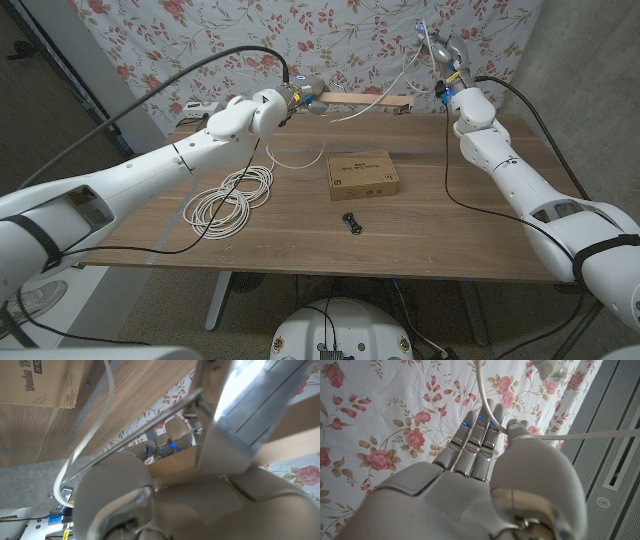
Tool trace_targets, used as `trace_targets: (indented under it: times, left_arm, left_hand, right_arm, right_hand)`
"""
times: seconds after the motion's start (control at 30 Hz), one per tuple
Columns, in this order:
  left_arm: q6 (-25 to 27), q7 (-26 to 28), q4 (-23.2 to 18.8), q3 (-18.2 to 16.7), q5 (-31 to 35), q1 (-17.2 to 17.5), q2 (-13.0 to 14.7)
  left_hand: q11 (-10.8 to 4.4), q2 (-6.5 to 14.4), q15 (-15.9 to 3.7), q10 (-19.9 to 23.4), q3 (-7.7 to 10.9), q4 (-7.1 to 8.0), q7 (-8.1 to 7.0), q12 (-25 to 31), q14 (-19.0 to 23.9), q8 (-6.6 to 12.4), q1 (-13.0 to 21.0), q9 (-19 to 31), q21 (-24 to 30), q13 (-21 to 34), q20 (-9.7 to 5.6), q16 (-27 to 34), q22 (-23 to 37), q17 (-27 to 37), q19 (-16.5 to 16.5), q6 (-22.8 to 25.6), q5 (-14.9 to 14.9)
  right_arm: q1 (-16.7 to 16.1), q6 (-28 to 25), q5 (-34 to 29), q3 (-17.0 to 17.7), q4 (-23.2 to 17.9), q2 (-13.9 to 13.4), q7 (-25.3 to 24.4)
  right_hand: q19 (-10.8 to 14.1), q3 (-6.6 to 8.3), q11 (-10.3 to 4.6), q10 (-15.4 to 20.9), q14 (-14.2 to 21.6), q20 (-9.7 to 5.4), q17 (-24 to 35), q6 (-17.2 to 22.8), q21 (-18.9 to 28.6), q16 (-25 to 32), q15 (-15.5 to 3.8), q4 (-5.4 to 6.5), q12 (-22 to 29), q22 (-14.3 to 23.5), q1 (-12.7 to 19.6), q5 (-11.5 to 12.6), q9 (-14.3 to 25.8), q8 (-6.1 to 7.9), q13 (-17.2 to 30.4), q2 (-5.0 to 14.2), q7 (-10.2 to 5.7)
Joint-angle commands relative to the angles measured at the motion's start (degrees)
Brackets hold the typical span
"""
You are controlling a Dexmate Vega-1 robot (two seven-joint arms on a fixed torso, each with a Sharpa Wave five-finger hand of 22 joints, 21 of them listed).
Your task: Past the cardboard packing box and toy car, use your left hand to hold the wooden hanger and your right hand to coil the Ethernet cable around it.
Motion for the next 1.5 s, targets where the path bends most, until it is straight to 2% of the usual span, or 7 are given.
trace_targets:
  times: [0.03, 0.33, 0.73, 0.97, 1.5]
  left_arm:
    - [-2.24, 5.02, -3.07, -6.31, -6.96, 4.43, 2.66]
    - [-6.45, 9.45, -2.07, -10.56, -12.69, 7.07, 2.27]
    - [-7.08, 13.05, -0.53, -11.5, -10.82, 7.79, 0.41]
    - [-5.46, 12.97, 0.59, -11.01, -8.37, 7.31, -1.06]
    - [1.05, 10.79, 2.48, -6.65, 3.37, 4.36, -4.06]
  left_hand:
    - [0.39, 0.43, 0.1, 0.26, 0.02, -0.22, 0.04, 0.51, -0.08, 0.49, 0.07, 0.18, 0.26, 0.23, -2.13, 0.27, -0.05, 0.02, -0.14, 0.37, 0.51]
    - [0.39, 0.46, 0.11, 0.11, 0.01, -0.24, 0.04, 0.48, -0.16, 0.58, 0.05, 0.04, 0.31, 0.24, -2.13, 0.33, -0.05, 0.02, -0.13, 0.19, 0.58]
    - [0.4, 0.51, 0.1, 0.04, 0.0, -0.27, 0.05, 0.47, -0.1, 0.71, 0.04, -0.15, 0.38, 0.24, -2.17, 0.45, 0.1, 0.01, -0.31, 0.02, 0.65]
    - [0.34, 0.51, 0.1, 0.09, -0.01, -0.27, 0.04, 0.5, -0.18, 0.74, 0.03, -0.3, 0.42, 0.23, -2.2, 0.47, 0.14, 0.01, -0.32, -0.01, 0.67]
    - [0.2, 0.53, 0.09, 0.02, -0.07, -0.28, -0.04, 0.48, -0.12, 1.06, -0.03, -0.45, 0.3, 0.23, -2.21, 0.55, -0.14, -0.05, -0.2, -0.09, 0.72]
  right_arm:
    - [0.72, -3.11, -0.02, -0.38, 2.95, -0.29, -1.51]
    - [0.0, -3.84, 0.85, -0.59, 4.31, -0.35, -1.07]
    - [-1.54, -2.81, 2.22, -1.01, 7.0, 0.49, 0.47]
    - [-3.94, -0.65, 3.3, -1.35, 7.14, 0.67, 3.07]
    - [-11.72, 2.84, 7.33, -0.73, 3.96, 0.66, 7.62]
  right_hand:
    - [-0.1, 0.34, 0.01, -0.2, -0.4, -0.44, 0.39, 6.42, 0.53, -0.15, -5.83, 0.25, -0.37, 0.15, -0.46, -0.33, 0.23, 0.47, 0.39, 0.08, 6.56]
    - [-0.03, 0.4, 0.2, -0.03, -0.16, -0.27, 0.63, 6.52, 1.01, -0.19, -5.84, 0.26, -0.42, 0.08, -0.46, -0.39, 0.18, 0.44, 0.6, 0.08, 6.71]
    - [-0.07, 0.39, 0.37, 0.27, -0.05, -0.19, 0.84, 6.67, 1.44, -0.3, -5.73, 0.32, -0.42, -0.01, -0.55, -0.48, 0.17, 0.47, 0.81, 0.03, 6.86]
    - [-0.17, 0.44, 0.52, 0.32, 0.08, -0.08, 1.07, 6.84, 1.77, -0.31, -5.74, 0.25, -0.5, -0.08, -0.49, -0.54, 0.12, 0.45, 0.97, 0.02, 7.02]
    - [-0.47, 0.47, 0.56, 0.41, 0.14, 0.05, 1.39, 6.86, 2.34, -0.48, -5.69, 0.23, -0.67, -0.21, -0.51, -0.64, 0.2, 0.43, 1.26, -0.03, 7.05]
